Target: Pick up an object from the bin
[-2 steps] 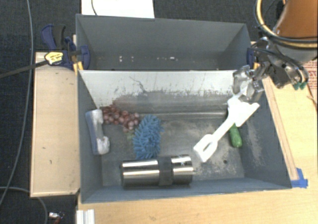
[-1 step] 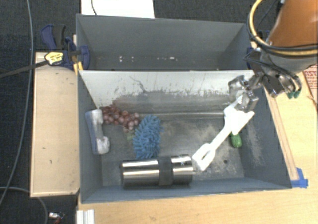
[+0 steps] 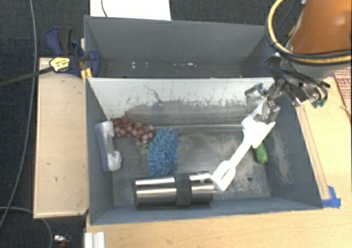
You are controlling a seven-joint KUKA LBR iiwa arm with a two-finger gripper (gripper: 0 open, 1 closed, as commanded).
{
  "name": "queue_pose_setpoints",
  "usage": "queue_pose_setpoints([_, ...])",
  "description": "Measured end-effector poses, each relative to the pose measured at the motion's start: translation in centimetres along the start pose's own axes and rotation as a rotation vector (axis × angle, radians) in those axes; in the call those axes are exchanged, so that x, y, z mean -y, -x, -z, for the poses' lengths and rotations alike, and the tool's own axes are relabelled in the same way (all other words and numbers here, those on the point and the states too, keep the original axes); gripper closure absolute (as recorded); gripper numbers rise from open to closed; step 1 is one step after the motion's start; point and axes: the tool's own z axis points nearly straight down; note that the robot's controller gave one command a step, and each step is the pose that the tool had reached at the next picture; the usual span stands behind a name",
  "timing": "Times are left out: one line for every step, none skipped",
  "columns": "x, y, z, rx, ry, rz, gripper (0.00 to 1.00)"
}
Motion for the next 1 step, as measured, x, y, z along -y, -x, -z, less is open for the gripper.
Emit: queue_pose_setpoints([1.9, -1.06, -2.69, -0.009, 0.003, 0.18, 1.0])
